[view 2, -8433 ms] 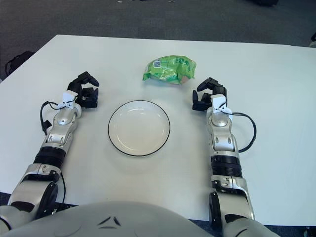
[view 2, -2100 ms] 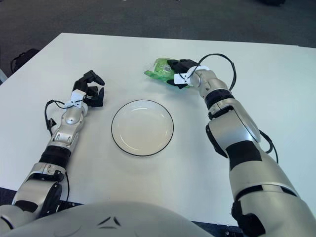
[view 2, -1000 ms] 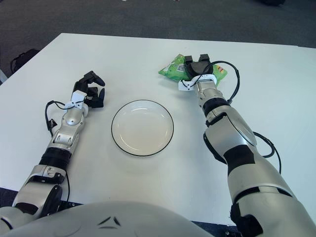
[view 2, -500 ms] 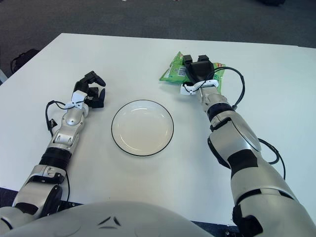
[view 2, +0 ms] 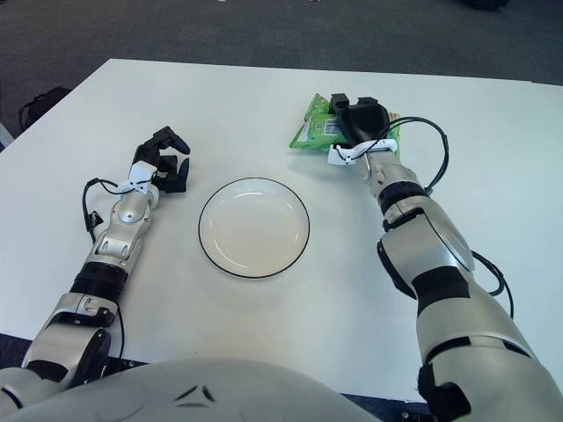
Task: Put the snack into the plate.
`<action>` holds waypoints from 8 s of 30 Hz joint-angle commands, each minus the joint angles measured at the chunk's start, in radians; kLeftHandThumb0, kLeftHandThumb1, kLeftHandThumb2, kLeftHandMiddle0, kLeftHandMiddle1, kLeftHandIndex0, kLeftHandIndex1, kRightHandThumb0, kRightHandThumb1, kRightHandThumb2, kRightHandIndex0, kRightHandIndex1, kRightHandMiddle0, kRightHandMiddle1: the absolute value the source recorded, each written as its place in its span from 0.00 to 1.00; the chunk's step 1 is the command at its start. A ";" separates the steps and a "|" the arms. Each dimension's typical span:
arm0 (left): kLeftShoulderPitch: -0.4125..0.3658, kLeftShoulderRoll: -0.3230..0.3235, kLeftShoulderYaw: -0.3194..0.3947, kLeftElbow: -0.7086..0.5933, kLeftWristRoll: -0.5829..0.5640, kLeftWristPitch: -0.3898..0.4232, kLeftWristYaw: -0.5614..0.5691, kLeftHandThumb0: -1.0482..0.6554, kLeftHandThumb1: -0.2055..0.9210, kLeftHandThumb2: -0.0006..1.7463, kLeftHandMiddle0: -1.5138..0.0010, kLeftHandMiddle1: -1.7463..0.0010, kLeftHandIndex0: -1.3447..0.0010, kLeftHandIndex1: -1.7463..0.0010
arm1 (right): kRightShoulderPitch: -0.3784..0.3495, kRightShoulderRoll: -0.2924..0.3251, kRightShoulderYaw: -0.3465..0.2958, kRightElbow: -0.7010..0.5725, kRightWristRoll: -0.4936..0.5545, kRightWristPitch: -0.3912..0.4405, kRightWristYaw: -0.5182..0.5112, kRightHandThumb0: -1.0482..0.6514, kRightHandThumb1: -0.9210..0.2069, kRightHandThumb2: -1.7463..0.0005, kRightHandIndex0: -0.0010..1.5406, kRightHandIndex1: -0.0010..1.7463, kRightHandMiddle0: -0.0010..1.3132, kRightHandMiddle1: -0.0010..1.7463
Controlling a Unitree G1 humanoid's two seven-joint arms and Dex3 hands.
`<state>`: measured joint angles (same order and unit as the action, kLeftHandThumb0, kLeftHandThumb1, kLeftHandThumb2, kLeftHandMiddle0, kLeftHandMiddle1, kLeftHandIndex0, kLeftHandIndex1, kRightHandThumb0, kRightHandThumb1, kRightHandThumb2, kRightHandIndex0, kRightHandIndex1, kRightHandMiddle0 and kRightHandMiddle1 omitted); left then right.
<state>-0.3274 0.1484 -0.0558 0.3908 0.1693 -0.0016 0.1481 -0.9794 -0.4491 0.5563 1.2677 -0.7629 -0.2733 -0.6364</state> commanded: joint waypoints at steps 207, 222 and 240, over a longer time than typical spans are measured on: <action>-0.001 0.025 -0.073 0.185 0.091 -0.036 -0.035 0.31 0.38 0.82 0.15 0.00 0.49 0.00 | 0.121 -0.175 -0.548 -0.579 0.711 0.101 1.310 0.28 0.57 0.46 0.01 0.01 0.00 0.00; -0.002 0.031 -0.084 0.185 0.105 -0.033 -0.030 0.32 0.40 0.81 0.15 0.00 0.50 0.00 | 0.312 0.047 -0.720 -0.888 0.768 0.367 0.826 0.37 0.45 0.42 0.00 0.54 0.00 0.26; -0.001 0.028 -0.074 0.185 0.086 -0.040 -0.036 0.32 0.39 0.81 0.16 0.00 0.50 0.00 | 0.409 0.156 -0.777 -0.967 0.751 0.358 0.580 0.80 0.15 0.57 0.17 0.98 0.00 0.81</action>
<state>-0.3975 0.1794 -0.1167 0.5179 0.2472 -0.0821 0.1406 -0.5769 -0.3038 -0.2078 0.2962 -0.0154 0.1088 -0.0309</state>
